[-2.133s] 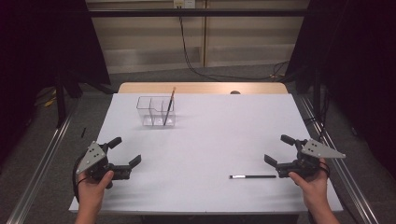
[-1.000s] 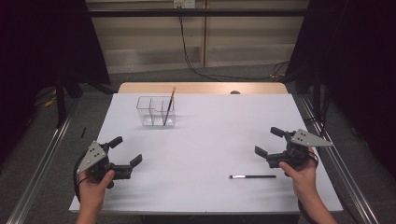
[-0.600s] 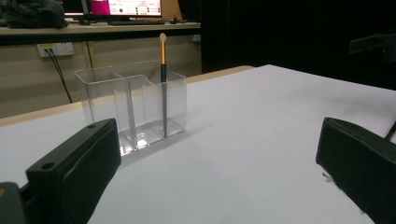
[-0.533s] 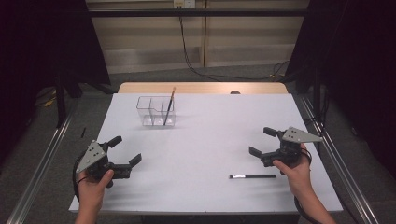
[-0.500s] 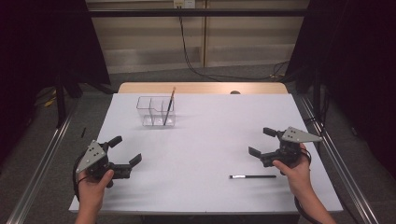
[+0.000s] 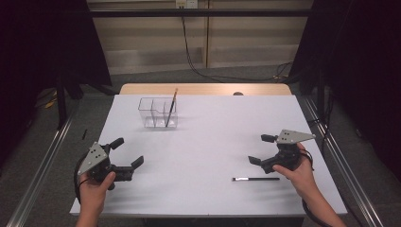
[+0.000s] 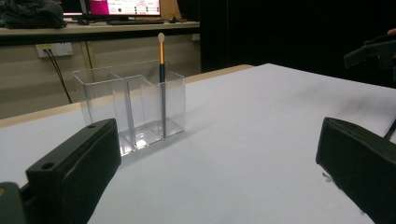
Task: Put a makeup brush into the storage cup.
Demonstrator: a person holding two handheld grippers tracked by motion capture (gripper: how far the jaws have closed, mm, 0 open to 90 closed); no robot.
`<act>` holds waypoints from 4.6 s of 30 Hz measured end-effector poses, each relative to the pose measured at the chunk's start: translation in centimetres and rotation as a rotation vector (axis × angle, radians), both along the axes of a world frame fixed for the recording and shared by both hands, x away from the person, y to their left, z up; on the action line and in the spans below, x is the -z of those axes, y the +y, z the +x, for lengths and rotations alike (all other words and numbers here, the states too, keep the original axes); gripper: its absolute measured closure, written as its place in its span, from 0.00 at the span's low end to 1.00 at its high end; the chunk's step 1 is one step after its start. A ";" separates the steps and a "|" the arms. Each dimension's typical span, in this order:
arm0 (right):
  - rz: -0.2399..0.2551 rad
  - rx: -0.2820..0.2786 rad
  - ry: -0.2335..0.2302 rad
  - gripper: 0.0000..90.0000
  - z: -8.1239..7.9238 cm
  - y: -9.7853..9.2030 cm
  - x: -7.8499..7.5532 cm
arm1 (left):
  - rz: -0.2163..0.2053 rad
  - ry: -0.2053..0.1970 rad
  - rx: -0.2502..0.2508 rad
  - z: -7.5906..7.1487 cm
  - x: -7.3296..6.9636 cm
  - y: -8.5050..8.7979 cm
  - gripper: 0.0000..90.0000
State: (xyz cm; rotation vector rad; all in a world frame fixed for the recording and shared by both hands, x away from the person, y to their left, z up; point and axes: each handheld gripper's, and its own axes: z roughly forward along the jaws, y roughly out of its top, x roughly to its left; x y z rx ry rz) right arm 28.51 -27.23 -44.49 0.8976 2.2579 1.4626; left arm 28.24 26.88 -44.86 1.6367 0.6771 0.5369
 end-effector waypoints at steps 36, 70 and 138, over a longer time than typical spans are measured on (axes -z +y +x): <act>-0.318 -0.095 0.247 0.00 0.8 0.0 0.8 | 0.008 0.012 0.011 0.2 0.2 -0.5 0.00; -0.514 -0.155 0.336 0.06 0.3 -0.4 1.2 | 0.013 0.018 0.011 0.3 0.3 -0.7 0.00; -0.576 -0.238 0.402 0.93 -0.6 0.1 1.0 | 0.031 0.012 0.021 0.5 0.3 -0.9 0.00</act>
